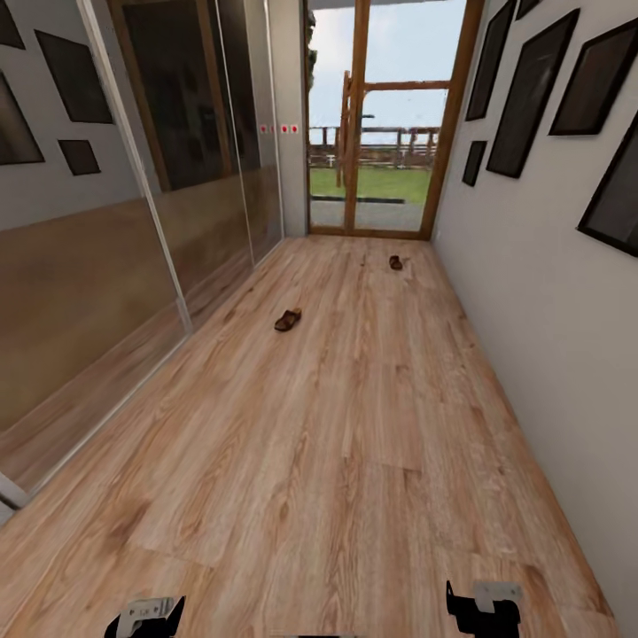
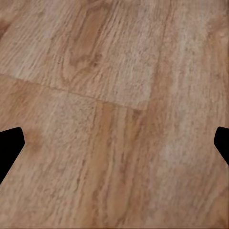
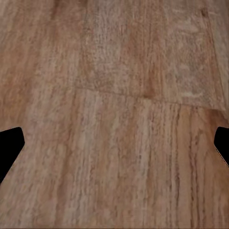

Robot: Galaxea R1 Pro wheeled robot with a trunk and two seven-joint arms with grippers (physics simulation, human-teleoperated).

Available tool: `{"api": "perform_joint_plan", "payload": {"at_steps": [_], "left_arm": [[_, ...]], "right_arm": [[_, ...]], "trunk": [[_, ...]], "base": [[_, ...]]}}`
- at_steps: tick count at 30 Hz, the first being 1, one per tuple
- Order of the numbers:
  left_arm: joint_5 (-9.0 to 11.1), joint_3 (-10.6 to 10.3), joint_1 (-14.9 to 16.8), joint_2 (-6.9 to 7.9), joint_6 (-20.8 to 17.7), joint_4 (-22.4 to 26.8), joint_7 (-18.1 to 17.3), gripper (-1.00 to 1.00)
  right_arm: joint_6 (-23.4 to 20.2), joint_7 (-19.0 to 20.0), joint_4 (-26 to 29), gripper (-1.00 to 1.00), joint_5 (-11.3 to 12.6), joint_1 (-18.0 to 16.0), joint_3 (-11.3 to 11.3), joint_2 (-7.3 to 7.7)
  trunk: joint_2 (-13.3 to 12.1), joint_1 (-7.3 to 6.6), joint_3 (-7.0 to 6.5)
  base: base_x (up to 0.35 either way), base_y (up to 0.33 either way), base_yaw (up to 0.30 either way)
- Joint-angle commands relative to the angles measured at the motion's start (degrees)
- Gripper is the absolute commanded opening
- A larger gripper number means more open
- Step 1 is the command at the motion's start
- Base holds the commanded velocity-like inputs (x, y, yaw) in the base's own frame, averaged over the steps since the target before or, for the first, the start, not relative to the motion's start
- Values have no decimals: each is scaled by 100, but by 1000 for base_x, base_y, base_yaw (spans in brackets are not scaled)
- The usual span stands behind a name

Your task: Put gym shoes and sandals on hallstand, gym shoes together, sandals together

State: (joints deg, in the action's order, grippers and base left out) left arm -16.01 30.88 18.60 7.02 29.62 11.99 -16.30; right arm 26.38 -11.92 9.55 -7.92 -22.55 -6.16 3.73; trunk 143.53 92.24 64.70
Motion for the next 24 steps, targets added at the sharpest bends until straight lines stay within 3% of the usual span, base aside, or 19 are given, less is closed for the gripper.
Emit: {"api": "perform_joint_plan", "payload": {"at_steps": [1,24], "left_arm": [[-41,50,4,0,17,-4,-31,100],[-42,50,4,0,17,-4,-31,100]], "right_arm": [[16,-13,-6,100,-60,-4,-43,-3],[24,-29,2,100,-60,-4,-45,-12]], "trunk": [[2,2,5],[2,2,5]], "base": [[340,0,0],[340,0,0]]}}
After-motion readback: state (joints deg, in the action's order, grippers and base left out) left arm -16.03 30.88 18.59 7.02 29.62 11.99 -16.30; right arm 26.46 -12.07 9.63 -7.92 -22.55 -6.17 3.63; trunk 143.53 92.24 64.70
